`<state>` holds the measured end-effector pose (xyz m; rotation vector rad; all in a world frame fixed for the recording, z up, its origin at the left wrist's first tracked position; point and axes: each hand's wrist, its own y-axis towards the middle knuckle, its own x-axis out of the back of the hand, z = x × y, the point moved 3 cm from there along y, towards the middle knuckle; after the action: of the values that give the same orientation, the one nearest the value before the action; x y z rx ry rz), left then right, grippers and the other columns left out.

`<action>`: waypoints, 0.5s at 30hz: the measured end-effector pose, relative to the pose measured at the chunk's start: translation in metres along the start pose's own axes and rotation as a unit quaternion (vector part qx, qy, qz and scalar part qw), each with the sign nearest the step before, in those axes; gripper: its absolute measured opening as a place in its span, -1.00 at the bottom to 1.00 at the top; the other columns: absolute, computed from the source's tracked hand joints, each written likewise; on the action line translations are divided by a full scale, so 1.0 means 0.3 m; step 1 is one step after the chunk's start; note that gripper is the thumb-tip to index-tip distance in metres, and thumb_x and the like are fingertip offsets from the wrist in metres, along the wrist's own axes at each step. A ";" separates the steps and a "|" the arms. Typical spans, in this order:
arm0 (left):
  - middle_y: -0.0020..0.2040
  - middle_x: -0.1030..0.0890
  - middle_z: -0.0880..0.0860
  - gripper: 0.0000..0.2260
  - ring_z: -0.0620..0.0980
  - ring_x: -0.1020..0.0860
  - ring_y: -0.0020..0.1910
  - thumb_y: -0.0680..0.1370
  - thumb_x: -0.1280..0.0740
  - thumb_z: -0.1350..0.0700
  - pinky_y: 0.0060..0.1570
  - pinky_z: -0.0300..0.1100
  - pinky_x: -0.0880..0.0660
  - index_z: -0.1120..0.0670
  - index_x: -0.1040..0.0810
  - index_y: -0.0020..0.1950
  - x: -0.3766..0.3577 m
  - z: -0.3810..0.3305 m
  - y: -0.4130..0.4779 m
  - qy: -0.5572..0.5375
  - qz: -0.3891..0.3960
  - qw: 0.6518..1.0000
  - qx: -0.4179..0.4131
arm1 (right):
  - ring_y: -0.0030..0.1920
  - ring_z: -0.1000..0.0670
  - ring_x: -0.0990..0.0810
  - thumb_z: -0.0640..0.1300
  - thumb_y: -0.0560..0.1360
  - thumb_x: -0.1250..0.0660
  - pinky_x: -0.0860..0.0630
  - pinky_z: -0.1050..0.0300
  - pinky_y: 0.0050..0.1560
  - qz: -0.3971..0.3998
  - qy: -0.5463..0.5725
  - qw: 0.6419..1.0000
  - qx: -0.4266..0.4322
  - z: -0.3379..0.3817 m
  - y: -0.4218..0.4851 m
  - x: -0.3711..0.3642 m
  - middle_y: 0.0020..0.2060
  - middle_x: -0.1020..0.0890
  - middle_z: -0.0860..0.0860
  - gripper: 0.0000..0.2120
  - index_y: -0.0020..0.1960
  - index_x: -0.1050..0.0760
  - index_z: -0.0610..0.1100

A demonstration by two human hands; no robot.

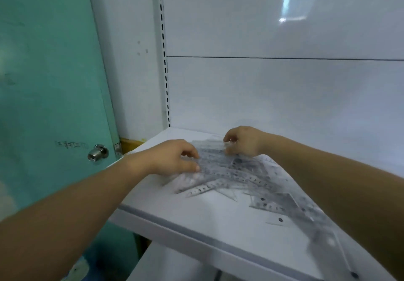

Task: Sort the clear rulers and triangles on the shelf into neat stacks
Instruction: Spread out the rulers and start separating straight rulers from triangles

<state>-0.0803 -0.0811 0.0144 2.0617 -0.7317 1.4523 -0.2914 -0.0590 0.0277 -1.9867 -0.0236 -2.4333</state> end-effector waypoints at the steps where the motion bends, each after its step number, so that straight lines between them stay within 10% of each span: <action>1: 0.09 -0.52 -0.15 -0.74 -0.16 -0.46 0.12 0.44 -0.39 -0.16 0.08 -0.28 -0.34 -0.12 -0.55 0.08 0.002 0.005 0.004 -0.015 -0.005 1.000 -0.014 | 0.22 -0.07 -0.46 0.06 0.51 -0.30 -0.37 0.11 0.18 -0.011 0.004 1.000 -0.018 0.007 -0.018 0.002 0.27 -0.48 -0.06 -0.57 0.34 -0.41 -0.04; 7: 0.41 -0.33 -0.10 -0.46 -0.11 -0.32 0.37 0.49 -0.38 -0.09 0.27 -0.28 -0.22 -0.08 -0.32 0.43 0.041 0.095 -0.017 -0.004 0.076 0.997 -0.028 | 0.28 -0.09 -0.43 0.06 0.54 -0.26 -0.35 0.09 0.23 -0.068 0.001 0.993 -0.097 0.037 -0.129 -0.015 0.31 -0.46 -0.07 -0.56 0.38 -0.37 -0.02; 15: 0.34 -0.42 -0.01 -0.62 -0.03 -0.41 0.28 0.53 -0.34 -0.01 0.23 -0.25 -0.29 -0.07 -0.44 0.34 0.036 0.184 -0.061 0.009 0.047 0.999 -0.025 | 0.24 -0.10 -0.45 0.08 0.54 -0.26 -0.38 0.05 0.23 -0.114 -0.020 0.985 -0.129 0.099 -0.190 -0.039 0.26 -0.47 -0.07 -0.56 0.39 -0.36 0.03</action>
<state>-0.0274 -0.1065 0.0064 1.9986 -0.8589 1.4861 -0.2604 -0.0019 0.0215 -2.2521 0.0711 -2.6555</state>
